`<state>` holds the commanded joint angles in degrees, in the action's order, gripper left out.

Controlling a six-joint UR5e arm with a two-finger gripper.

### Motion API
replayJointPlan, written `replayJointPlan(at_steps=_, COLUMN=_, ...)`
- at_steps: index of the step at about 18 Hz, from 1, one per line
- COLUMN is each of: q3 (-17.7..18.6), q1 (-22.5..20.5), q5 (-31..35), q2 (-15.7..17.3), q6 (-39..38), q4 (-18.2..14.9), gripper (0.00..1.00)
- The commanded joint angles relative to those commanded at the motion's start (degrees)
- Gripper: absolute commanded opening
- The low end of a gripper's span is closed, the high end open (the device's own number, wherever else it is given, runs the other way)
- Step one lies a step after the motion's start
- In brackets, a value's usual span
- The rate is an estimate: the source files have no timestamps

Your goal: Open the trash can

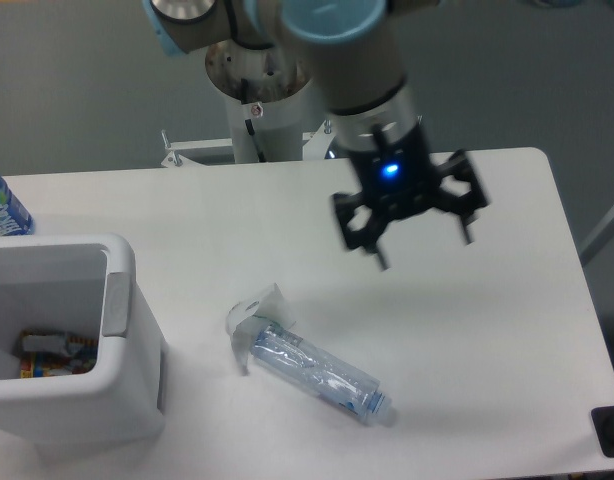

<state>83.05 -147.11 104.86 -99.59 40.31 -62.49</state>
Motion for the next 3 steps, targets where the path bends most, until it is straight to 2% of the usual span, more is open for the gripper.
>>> replayJointPlan(at_steps=3, q3=1.59, q1=-3.43, q5=-0.53, q2=0.45, q6=5.29, q4=0.00, gripper=1.00)
